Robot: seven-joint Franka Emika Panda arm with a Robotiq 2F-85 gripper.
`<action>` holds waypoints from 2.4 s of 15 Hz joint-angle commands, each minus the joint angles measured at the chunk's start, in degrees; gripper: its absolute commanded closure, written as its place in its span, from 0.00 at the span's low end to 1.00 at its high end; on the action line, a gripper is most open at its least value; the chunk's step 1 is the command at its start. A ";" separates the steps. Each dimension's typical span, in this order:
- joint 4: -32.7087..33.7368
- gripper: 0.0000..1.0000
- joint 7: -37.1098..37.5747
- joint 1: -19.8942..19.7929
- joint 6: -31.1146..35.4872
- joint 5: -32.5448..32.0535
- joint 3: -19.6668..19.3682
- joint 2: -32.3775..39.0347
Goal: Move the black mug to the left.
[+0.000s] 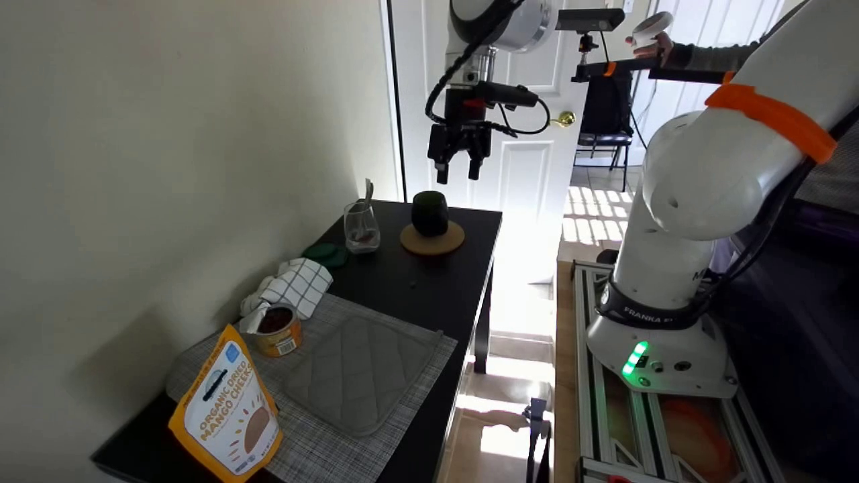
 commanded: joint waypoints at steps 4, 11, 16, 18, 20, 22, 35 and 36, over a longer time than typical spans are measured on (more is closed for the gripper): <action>4.27 0.00 0.77 -4.36 -0.24 2.62 -1.43 6.35; 1.59 0.00 14.70 -7.98 4.36 -5.88 4.45 7.62; -3.00 0.00 29.15 -11.76 16.52 -16.73 8.93 12.99; -3.53 0.00 26.08 -10.85 21.84 -13.47 6.43 16.27; -3.01 0.00 21.01 -9.90 25.52 -8.80 3.34 19.30; -3.34 0.00 23.88 -10.58 23.14 -11.86 5.27 17.34; -3.00 0.00 23.94 -10.42 23.13 -11.93 5.66 17.27; -3.00 0.00 23.94 -10.42 23.13 -11.93 5.66 17.27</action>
